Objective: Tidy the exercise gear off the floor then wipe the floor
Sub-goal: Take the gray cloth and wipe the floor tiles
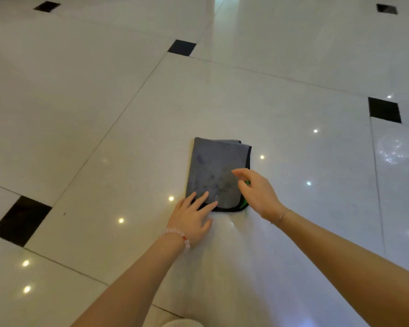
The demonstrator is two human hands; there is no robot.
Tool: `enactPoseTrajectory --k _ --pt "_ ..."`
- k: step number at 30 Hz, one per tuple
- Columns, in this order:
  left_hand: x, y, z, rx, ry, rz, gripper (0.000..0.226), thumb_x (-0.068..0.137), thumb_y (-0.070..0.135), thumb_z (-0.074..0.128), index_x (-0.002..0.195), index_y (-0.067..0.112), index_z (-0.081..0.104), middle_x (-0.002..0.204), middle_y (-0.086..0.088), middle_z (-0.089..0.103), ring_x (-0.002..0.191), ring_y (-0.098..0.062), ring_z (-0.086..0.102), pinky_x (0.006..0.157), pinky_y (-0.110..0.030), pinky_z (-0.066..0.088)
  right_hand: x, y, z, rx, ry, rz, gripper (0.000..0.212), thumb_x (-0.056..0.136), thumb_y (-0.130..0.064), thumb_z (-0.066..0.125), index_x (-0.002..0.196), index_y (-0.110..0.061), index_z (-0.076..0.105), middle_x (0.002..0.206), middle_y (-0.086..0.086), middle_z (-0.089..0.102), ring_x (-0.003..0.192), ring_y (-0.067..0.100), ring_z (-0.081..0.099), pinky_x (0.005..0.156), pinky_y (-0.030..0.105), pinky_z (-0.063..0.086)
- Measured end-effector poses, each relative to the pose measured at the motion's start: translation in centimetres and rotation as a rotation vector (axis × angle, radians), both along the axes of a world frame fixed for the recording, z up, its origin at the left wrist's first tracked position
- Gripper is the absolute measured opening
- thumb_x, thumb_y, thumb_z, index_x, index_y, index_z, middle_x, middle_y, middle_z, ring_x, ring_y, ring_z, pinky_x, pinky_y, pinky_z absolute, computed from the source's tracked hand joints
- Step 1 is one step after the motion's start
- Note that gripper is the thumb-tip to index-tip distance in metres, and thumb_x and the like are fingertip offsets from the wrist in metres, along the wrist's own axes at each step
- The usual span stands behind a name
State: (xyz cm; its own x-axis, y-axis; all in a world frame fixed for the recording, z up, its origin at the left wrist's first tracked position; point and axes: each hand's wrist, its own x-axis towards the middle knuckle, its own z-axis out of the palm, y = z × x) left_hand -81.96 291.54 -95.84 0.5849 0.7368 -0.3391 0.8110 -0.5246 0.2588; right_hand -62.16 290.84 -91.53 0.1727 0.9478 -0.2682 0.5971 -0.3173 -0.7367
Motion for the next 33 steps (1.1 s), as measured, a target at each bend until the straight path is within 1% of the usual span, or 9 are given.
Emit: enactPoseTrajectory --k 2,4,7,9,14,21,26,30,33 --pt "0.6 0.4 0.8 -0.103 -0.195 0.087 0.066 0.080 0.050 0.019 0.140 0.031 0.038 0.147 0.004 0.039 0.136 -0.020 0.035 0.110 -0.029 0.024 0.5 -1.9 -1.2 0.072 -0.248 0.167 0.038 0.092 -0.009 0.046 0.129 -0.013 0.054 0.132 0.002 0.053 0.122 0.019 0.047 0.099 0.025 0.037" --pt "1.2 1.1 2.4 -0.136 -0.520 0.316 0.038 0.092 0.031 0.045 0.127 0.023 0.055 0.123 -0.001 0.062 0.115 -0.018 0.056 0.098 -0.029 0.040 0.0 -3.1 -2.2 0.125 -0.350 0.308 0.040 0.091 -0.014 0.047 0.130 -0.009 0.054 0.134 0.008 0.053 0.124 0.026 0.048 0.105 0.033 0.039" --pt "2.6 2.3 5.1 -0.266 -0.799 0.651 0.016 0.092 0.015 0.051 0.100 0.019 0.064 0.091 0.001 0.068 0.084 -0.015 0.062 0.078 -0.029 0.047 -1.7 -3.9 -3.4 0.117 -0.436 0.352 0.048 0.093 -0.035 0.033 0.125 -0.011 0.060 0.126 0.011 0.061 0.117 0.033 0.055 0.100 0.043 0.042" --pt "4.2 2.8 7.1 -0.320 -0.826 0.681 0.017 0.094 0.016 0.046 0.095 0.015 0.063 0.087 -0.003 0.068 0.078 -0.016 0.062 0.074 -0.028 0.048 -1.7 -4.4 -3.8 0.069 -0.498 0.323 0.046 0.096 -0.037 0.031 0.125 -0.015 0.060 0.130 0.007 0.058 0.124 0.031 0.050 0.102 0.045 0.038" --pt "9.3 3.1 9.9 -0.451 -0.864 0.611 0.022 0.096 0.017 0.043 0.089 0.012 0.063 0.086 -0.008 0.068 0.077 -0.020 0.063 0.074 -0.030 0.049 4.5 -8.8 -4.8 -0.023 -0.599 0.138 0.045 0.087 -0.038 0.032 0.099 -0.015 0.068 0.105 0.005 0.067 0.102 0.030 0.063 0.084 0.048 0.052" --pt "18.0 2.4 11.4 -0.649 -0.864 0.553 0.024 0.094 0.017 0.042 0.081 0.016 0.062 0.057 0.006 0.069 0.070 -0.018 0.062 0.071 -0.029 0.048 18.8 -23.2 -4.2 -0.225 -0.610 -0.315 0.039 0.098 -0.032 0.042 0.132 -0.013 0.048 0.137 0.007 0.044 0.122 0.029 0.046 0.101 0.042 0.038" --pt "23.6 0.6 12.3 -0.829 -0.914 0.531 0.021 0.093 0.020 0.042 0.084 0.014 0.060 0.084 -0.006 0.066 0.076 -0.019 0.061 0.082 -0.033 0.048 23.6 -33.1 -3.9 -0.414 -0.593 -0.657 0.043 0.097 -0.035 0.042 0.134 -0.013 0.042 0.139 0.007 0.039 0.122 0.031 0.046 0.103 0.044 0.035" --pt "26.3 -0.4 11.9 -0.928 -0.922 0.519 0.020 0.092 0.024 0.043 0.085 0.016 0.060 0.081 0.000 0.068 0.079 -0.016 0.061 0.083 -0.031 0.047 23.2 -33.8 -4.1 -0.396 -0.538 -0.781 0.042 0.097 -0.032 0.041 0.132 -0.009 0.045 0.138 0.013 0.042 0.128 0.035 0.038 0.109 0.043 0.029" --pt "27.4 -0.7 11.1 -0.957 -0.922 0.522 0.020 0.092 0.026 0.043 0.084 0.018 0.060 0.065 0.008 0.071 0.076 -0.013 0.062 0.078 -0.028 0.049 20.2 -31.8 -4.7 -0.346 -0.522 -0.665 0.050 0.098 -0.039 0.037 0.139 -0.012 0.038 0.149 0.014 0.030 0.141 0.036 0.021 0.116 0.041 0.020"
